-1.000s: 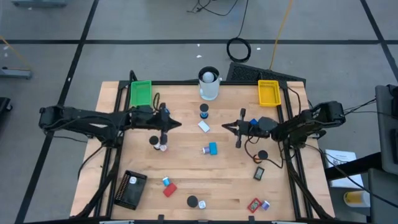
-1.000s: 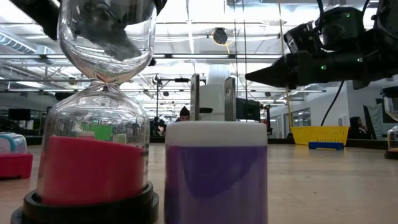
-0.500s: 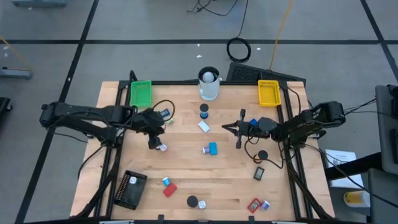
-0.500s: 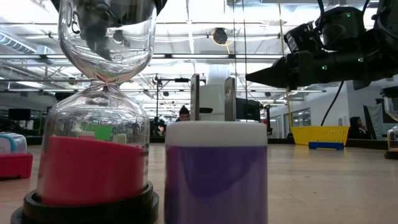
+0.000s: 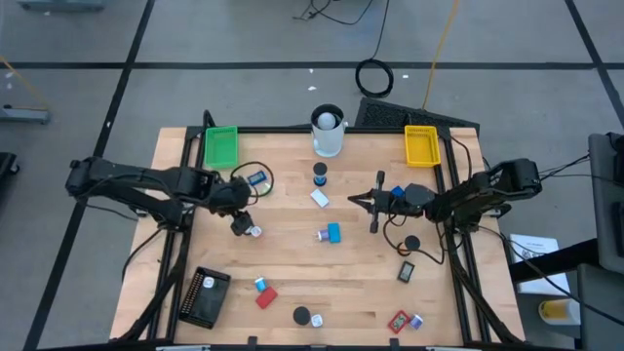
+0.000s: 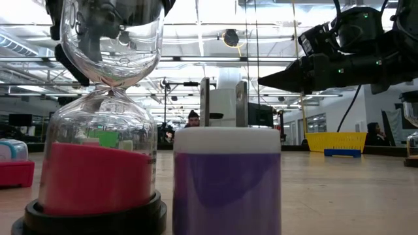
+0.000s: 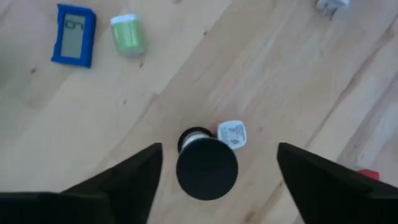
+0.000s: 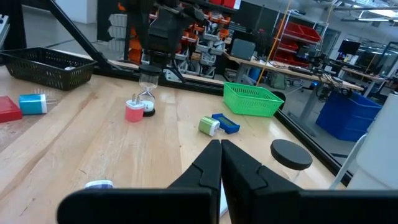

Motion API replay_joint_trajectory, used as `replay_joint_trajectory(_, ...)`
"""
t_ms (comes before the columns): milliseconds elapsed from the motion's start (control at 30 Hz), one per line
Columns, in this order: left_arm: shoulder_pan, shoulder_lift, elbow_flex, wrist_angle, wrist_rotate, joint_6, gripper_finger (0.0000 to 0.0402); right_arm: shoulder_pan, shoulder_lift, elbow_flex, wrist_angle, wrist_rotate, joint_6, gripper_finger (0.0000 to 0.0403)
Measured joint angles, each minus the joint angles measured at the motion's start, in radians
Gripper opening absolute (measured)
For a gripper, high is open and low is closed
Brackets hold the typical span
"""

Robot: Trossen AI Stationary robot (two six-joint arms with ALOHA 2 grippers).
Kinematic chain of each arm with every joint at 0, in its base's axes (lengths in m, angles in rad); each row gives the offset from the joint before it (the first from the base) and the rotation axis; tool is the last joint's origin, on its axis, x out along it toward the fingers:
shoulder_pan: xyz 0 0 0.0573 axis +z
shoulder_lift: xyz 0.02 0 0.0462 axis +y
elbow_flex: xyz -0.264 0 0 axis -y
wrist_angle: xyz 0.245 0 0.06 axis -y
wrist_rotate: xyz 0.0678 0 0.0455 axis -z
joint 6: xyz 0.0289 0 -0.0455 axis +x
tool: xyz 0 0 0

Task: Pick & Place Office items
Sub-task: Put the white hourglass timer into the green bin

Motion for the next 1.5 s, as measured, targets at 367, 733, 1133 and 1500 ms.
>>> replay_joint_trajectory(367,-0.032,0.167,0.000,-0.036,0.039,-0.007,0.0381,0.000,0.000,0.000,0.000,0.000,-0.002,0.0000)
replay_joint_trajectory(733,-0.032,0.177,0.000,-0.065,-0.019,0.004,0.0319,0.000,0.000,0.000,-0.007,0.000,-0.001,0.0000)
replay_joint_trajectory(1133,-0.032,0.177,-0.117,0.029,-0.017,0.010,0.0278,0.000,0.000,0.000,-0.007,0.000,-0.002,0.0000)
replay_joint_trajectory(1500,-0.031,0.174,-0.146,0.076,0.008,0.034,0.0222,0.000,0.000,0.000,-0.007,0.000,-0.002,0.0000)
